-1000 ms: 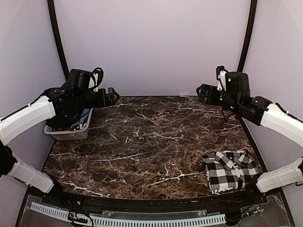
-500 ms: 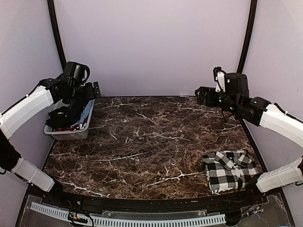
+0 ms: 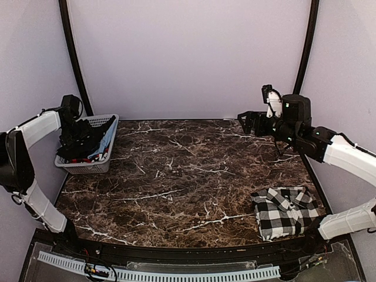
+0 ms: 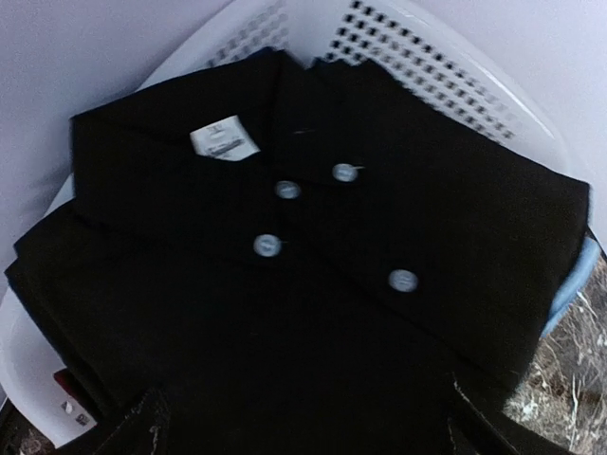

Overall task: Fold and stack the long sleeve shirts
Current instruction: Pick up the crumpled shirt from the bin.

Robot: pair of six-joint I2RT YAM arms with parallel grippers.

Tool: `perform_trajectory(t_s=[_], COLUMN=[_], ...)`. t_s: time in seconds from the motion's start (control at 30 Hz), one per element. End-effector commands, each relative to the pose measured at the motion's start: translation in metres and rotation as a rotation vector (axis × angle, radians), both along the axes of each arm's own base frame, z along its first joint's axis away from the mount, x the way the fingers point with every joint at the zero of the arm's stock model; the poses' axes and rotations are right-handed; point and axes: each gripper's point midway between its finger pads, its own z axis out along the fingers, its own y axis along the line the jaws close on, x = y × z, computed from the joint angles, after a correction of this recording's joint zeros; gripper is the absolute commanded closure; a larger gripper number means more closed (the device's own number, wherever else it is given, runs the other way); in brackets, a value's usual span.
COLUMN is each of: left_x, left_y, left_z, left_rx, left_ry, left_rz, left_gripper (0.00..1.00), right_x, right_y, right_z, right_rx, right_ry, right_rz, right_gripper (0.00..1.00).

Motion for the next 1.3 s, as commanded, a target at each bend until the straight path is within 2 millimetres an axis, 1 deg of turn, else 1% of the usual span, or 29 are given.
perform_trajectory(t_s=[0.0, 0.03, 0.07, 0.17, 0.2, 0.23, 0.33, 0.4, 0.43, 0.47, 0.5, 0.53, 0.6, 0.63, 0.67, 0.7, 0.73, 0.77, 0.8, 0.83, 0.87, 0.9, 0.93, 0.97, 1.0, 1.07, 1.13, 1.17, 1.27], left_x=[-0.007, -0.010, -0.012, -0.021, -0.021, -0.023, -0.018, -0.015, -0.013, -0.012, -0.009, -0.008, -0.005, -0.003, -0.001, 0.001, 0.003, 0.005, 0.006, 0.007, 0.008, 0.009, 0.009, 0.011, 0.010, 0.010, 0.010, 0.008, 0.007], left_y=[0.030, 0.034, 0.043, 0.061, 0.064, 0.066, 0.068, 0.070, 0.071, 0.072, 0.072, 0.073, 0.074, 0.074, 0.074, 0.075, 0.075, 0.074, 0.074, 0.072, 0.069, 0.067, 0.060, 0.057, 0.049, 0.036, 0.022, 0.019, 0.007], left_z=[-0.014, -0.020, -0.023, -0.042, -0.044, -0.053, -0.065, -0.074, -0.080, -0.081, -0.085, -0.084, -0.081, -0.077, -0.068, -0.062, -0.049, -0.041, -0.024, -0.015, 0.004, 0.016, 0.035, 0.047, 0.065, 0.090, 0.111, 0.121, 0.138], left_rx=[-0.047, -0.048, -0.024, -0.015, -0.012, -0.013, -0.014, -0.014, -0.020, -0.022, -0.026, -0.024, -0.017, -0.013, -0.006, 0.000, 0.008, 0.010, 0.022, 0.027, 0.047, 0.071, 0.087, 0.112, 0.132, 0.176, 0.206, 0.219, 0.207], left_ry=[-0.032, -0.023, -0.014, 0.019, 0.016, 0.031, 0.046, 0.061, 0.068, 0.070, 0.071, 0.071, 0.064, 0.052, 0.033, 0.021, -0.008, -0.023, -0.058, -0.079, -0.121, -0.149, -0.193, -0.219, -0.257, -0.302, -0.344, -0.363, -0.409], left_rz=[0.132, 0.158, 0.196, 0.296, 0.308, 0.319, 0.315, 0.315, 0.315, 0.310, 0.305, 0.302, 0.294, 0.290, 0.280, 0.274, 0.260, 0.248, 0.232, 0.219, 0.195, 0.169, 0.147, 0.118, 0.095, 0.042, -0.008, -0.025, -0.068], left_gripper=[0.06, 0.07, 0.08, 0.11, 0.11, 0.13, 0.16, 0.20, 0.25, 0.29, 0.39, 0.44, 0.74, 0.80, 0.92, 0.96, 1.00, 1.00, 1.00, 1.00, 1.00, 1.00, 1.00, 1.00, 1.00, 1.00, 1.00, 1.00, 1.00], right_x=[-0.002, -0.002, -0.002, -0.003, -0.004, -0.005, -0.007, -0.007, -0.008, -0.008, -0.008, -0.009, -0.009, -0.010, -0.010, -0.011, -0.011, -0.011, -0.011, -0.011, -0.011, -0.011, -0.011, -0.011, -0.010, -0.010, -0.009, -0.008, -0.007], right_y=[0.007, 0.008, 0.009, 0.011, 0.011, 0.011, 0.010, 0.010, 0.011, 0.011, 0.011, 0.011, 0.010, 0.009, 0.009, 0.009, 0.009, 0.009, 0.009, 0.010, 0.010, 0.010, 0.009, 0.009, 0.009, 0.009, 0.009, 0.009, 0.009], right_z=[0.012, 0.011, 0.009, 0.009, 0.009, 0.009, 0.009, 0.008, 0.008, 0.009, 0.010, 0.009, 0.010, 0.010, 0.010, 0.011, 0.010, 0.010, 0.010, 0.010, 0.010, 0.010, 0.011, 0.011, 0.011, 0.013, 0.013, 0.014, 0.016], right_rx=[0.040, 0.041, 0.040, 0.049, 0.052, 0.055, 0.059, 0.060, 0.061, 0.061, 0.063, 0.062, 0.064, 0.065, 0.065, 0.068, 0.068, 0.070, 0.070, 0.070, 0.070, 0.070, 0.070, 0.069, 0.067, 0.064, 0.059, 0.057, 0.057], right_ry=[-0.047, -0.045, -0.042, -0.041, -0.042, -0.043, -0.047, -0.045, -0.046, -0.046, -0.047, -0.045, -0.046, -0.048, -0.049, -0.050, -0.049, -0.049, -0.049, -0.048, -0.049, -0.049, -0.050, -0.051, -0.052, -0.055, -0.055, -0.056, -0.058], right_rz=[0.047, 0.049, 0.054, 0.066, 0.070, 0.072, 0.074, 0.077, 0.080, 0.082, 0.083, 0.084, 0.082, 0.081, 0.082, 0.082, 0.083, 0.084, 0.084, 0.086, 0.085, 0.084, 0.083, 0.082, 0.083, 0.081, 0.077, 0.075, 0.074], right_gripper=[0.01, 0.01, 0.01, 0.01, 0.01, 0.01, 0.01, 0.01, 0.01, 0.01, 0.01, 0.01, 0.01, 0.01, 0.01, 0.01, 0.01, 0.01, 0.01, 0.01, 0.01, 0.02, 0.01, 0.01, 0.01, 0.01, 0.01, 0.01, 0.01])
